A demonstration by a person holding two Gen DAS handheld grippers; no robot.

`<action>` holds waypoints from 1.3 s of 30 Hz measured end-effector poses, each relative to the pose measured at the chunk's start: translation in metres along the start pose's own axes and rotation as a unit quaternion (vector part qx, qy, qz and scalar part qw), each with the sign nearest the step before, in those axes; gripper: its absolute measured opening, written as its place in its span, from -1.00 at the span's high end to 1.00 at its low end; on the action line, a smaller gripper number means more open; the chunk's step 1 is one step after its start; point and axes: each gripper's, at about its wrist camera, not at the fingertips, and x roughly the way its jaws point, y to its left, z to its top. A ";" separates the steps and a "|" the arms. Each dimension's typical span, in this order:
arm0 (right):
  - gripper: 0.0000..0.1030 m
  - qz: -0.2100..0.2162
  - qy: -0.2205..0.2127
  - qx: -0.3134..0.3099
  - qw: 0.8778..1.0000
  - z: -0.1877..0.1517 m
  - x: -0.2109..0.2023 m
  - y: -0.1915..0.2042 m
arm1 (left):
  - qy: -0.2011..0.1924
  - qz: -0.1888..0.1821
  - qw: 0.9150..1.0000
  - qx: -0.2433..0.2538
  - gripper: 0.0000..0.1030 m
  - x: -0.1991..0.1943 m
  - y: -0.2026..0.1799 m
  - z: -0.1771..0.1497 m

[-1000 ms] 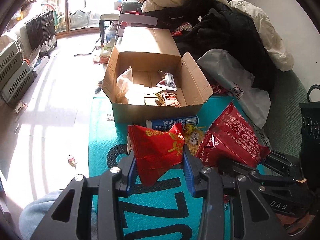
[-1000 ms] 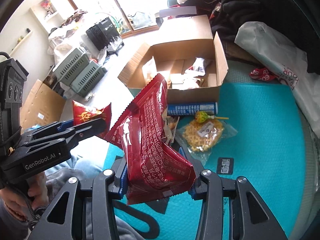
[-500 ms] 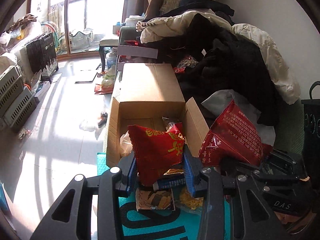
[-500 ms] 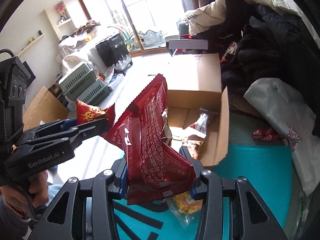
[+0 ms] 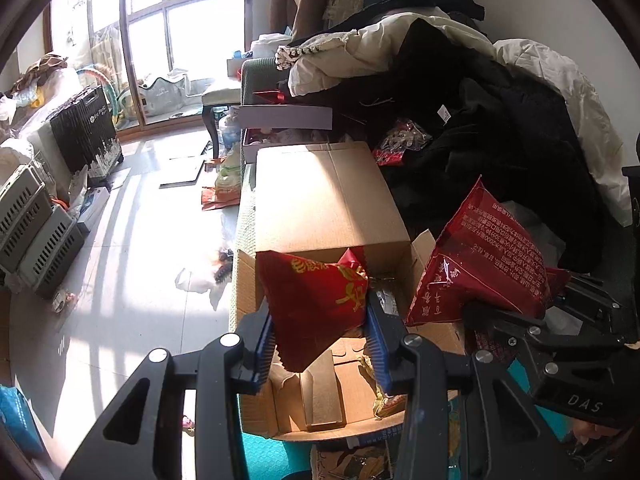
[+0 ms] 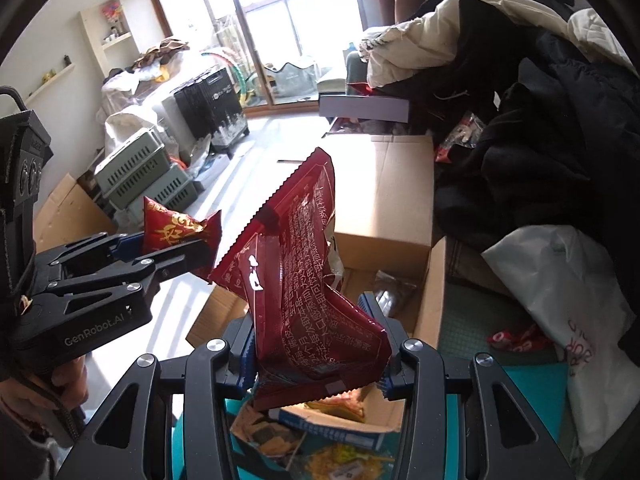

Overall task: Organize snacks
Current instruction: 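Lift the dark red bag and small red bag and carry both over the box, then release the dark red bag with the right tool while the left tool releases the small red bag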

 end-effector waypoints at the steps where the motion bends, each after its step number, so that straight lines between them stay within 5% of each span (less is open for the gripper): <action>1: 0.14 -0.002 0.002 -0.001 1.000 0.002 0.005 -0.001 | 0.008 0.003 1.000 0.000 0.24 0.008 0.000 0.002; 13: 0.13 -0.031 0.044 -0.002 0.999 -0.001 0.057 -0.012 | 0.051 0.054 0.997 0.034 0.24 0.063 -0.006 -0.009; 22: 0.04 -0.050 0.081 0.011 0.995 -0.020 0.076 -0.018 | 0.082 0.054 0.994 0.037 0.24 0.078 -0.008 -0.028; 26: -0.22 -0.064 0.079 0.013 0.995 -0.022 0.072 -0.020 | 0.082 0.059 0.994 0.035 0.24 0.074 -0.006 -0.030; 39: -0.23 -0.067 0.058 0.004 0.996 -0.015 0.034 0.002 | 0.047 0.062 0.997 0.028 0.24 0.023 -0.001 -0.019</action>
